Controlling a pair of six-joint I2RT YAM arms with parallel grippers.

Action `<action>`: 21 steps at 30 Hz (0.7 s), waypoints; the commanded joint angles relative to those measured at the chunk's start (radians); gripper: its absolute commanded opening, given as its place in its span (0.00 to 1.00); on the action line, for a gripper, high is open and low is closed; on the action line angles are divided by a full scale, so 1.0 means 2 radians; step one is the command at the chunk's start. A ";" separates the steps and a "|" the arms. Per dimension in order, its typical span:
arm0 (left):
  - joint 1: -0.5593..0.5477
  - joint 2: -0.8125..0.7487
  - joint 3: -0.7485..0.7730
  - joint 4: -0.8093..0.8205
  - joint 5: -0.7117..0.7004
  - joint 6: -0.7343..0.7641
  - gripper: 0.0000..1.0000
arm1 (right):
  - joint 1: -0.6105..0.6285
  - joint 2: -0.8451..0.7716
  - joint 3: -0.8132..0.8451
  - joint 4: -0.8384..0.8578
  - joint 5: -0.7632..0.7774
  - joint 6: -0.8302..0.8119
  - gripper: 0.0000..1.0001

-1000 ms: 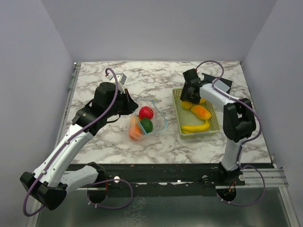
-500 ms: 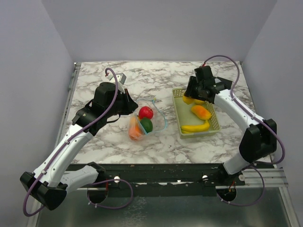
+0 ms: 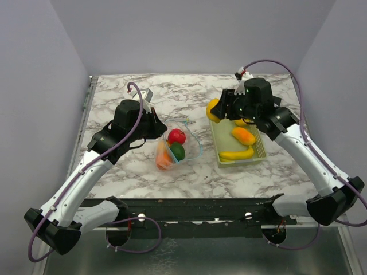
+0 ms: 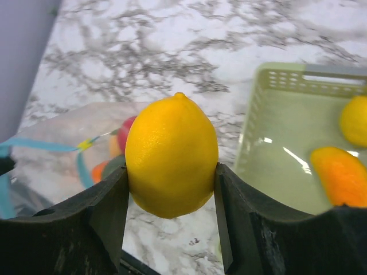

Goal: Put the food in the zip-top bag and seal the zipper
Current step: Place the fake fruit in the zipper food storage bag.

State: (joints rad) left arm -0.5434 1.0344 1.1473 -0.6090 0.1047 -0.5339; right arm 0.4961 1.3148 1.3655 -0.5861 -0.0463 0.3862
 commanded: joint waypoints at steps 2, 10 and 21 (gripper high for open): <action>0.001 0.003 0.005 0.005 -0.003 0.004 0.00 | 0.065 -0.024 0.037 -0.011 -0.030 -0.030 0.21; 0.001 0.004 0.006 0.005 0.002 0.005 0.00 | 0.144 -0.025 0.048 -0.002 -0.017 -0.053 0.22; 0.001 0.005 0.010 0.005 0.003 0.004 0.00 | 0.219 0.029 0.070 -0.011 0.038 -0.066 0.22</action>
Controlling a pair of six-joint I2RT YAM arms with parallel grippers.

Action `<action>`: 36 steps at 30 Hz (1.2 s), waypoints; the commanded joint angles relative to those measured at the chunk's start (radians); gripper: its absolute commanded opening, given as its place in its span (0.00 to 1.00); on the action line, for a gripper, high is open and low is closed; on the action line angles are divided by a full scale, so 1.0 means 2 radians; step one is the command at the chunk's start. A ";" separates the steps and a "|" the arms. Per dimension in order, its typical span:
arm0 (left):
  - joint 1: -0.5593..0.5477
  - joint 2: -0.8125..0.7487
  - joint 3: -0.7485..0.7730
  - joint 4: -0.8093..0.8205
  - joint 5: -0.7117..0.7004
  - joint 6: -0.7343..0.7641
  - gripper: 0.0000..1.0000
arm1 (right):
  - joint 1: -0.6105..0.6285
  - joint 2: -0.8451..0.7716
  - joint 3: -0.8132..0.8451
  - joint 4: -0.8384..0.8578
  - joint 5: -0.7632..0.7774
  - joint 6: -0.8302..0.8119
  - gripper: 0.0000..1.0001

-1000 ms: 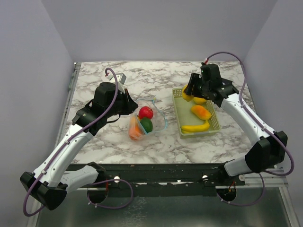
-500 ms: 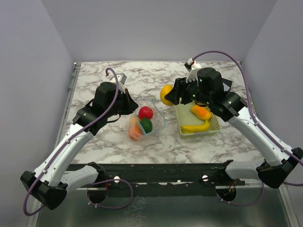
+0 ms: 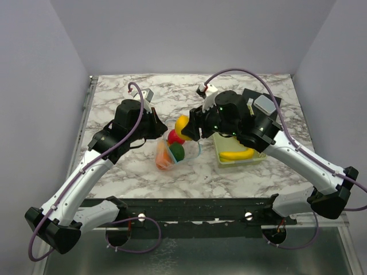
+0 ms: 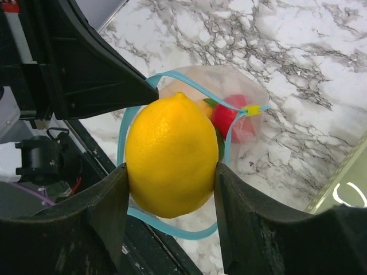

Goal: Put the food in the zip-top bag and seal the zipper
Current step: Place the fake fruit in the zipper food storage bag.

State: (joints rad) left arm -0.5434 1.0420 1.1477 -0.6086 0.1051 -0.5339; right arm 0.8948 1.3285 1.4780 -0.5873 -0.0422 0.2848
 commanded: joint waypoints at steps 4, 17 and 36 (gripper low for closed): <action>0.001 0.001 0.013 0.004 0.006 0.005 0.00 | 0.035 0.044 0.019 -0.018 0.064 -0.021 0.22; 0.001 -0.002 0.019 0.002 0.018 0.003 0.00 | 0.044 0.091 -0.003 0.009 0.065 0.005 0.25; 0.001 -0.009 0.012 0.002 0.022 -0.003 0.00 | 0.044 0.147 -0.001 0.041 0.050 0.073 0.72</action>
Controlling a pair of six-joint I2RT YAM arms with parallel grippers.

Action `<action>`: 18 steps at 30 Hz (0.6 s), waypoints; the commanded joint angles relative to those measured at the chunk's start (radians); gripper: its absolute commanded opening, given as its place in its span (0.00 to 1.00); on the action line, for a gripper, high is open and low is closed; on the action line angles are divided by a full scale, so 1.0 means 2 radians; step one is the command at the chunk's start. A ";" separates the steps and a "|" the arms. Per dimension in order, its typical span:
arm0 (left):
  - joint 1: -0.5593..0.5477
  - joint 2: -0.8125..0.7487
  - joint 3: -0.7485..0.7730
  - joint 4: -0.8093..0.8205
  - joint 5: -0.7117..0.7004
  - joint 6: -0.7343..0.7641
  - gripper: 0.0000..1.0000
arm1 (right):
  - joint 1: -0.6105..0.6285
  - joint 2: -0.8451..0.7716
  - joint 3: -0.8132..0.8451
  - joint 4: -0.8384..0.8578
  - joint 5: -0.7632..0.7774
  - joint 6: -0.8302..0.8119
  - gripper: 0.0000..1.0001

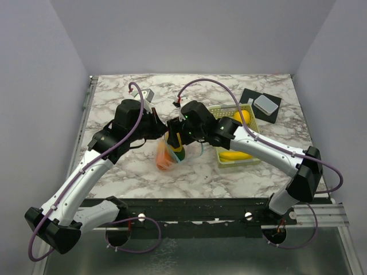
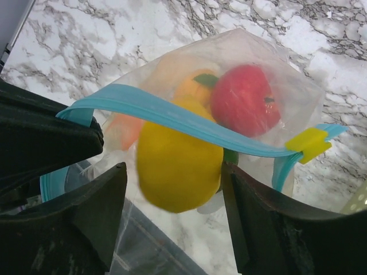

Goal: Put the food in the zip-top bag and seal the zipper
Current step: Place the fake fruit in the zipper food storage bag.

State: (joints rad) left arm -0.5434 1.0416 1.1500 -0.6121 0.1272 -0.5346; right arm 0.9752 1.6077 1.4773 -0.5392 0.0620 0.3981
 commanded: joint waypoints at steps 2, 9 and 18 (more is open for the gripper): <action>0.001 -0.009 0.011 0.004 0.011 -0.003 0.00 | 0.004 0.010 0.002 0.014 -0.001 0.019 0.79; 0.001 -0.008 0.011 0.004 0.008 -0.001 0.00 | 0.004 -0.001 0.004 0.009 -0.001 0.023 0.87; 0.001 -0.004 0.012 0.004 0.005 0.002 0.00 | 0.004 -0.052 0.004 -0.022 0.035 0.027 0.87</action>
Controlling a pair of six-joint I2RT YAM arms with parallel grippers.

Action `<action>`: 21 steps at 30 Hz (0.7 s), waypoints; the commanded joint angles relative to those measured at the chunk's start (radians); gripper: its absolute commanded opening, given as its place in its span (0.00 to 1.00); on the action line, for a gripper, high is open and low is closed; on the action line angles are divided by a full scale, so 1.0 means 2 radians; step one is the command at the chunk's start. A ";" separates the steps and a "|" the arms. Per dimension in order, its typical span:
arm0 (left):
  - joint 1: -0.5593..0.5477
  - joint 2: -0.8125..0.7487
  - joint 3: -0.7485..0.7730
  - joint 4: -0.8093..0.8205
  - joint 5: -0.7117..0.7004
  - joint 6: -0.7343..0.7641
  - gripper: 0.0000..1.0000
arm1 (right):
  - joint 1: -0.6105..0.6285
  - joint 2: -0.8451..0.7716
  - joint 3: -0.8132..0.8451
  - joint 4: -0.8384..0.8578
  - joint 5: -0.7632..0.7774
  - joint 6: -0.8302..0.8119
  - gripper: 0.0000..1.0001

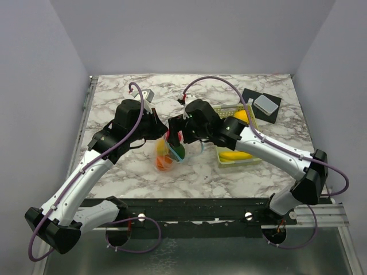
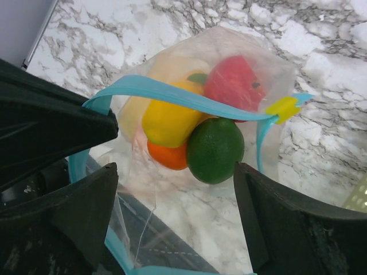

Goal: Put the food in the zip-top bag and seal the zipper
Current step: Place the fake fruit in the zipper food storage bag.

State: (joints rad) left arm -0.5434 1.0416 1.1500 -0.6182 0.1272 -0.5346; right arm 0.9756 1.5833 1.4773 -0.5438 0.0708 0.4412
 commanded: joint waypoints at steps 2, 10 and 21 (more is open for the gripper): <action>0.001 -0.003 0.013 0.007 0.005 0.002 0.00 | 0.004 -0.050 0.005 -0.033 0.047 0.008 0.86; 0.001 -0.003 0.010 0.006 0.004 0.005 0.00 | 0.004 -0.099 -0.003 -0.065 0.113 0.014 0.84; 0.001 -0.001 0.013 0.007 0.005 0.009 0.00 | -0.009 -0.135 -0.011 -0.168 0.221 0.024 0.84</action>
State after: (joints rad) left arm -0.5434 1.0420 1.1500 -0.6178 0.1272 -0.5327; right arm 0.9737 1.3468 1.4776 -0.7589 0.3889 0.4648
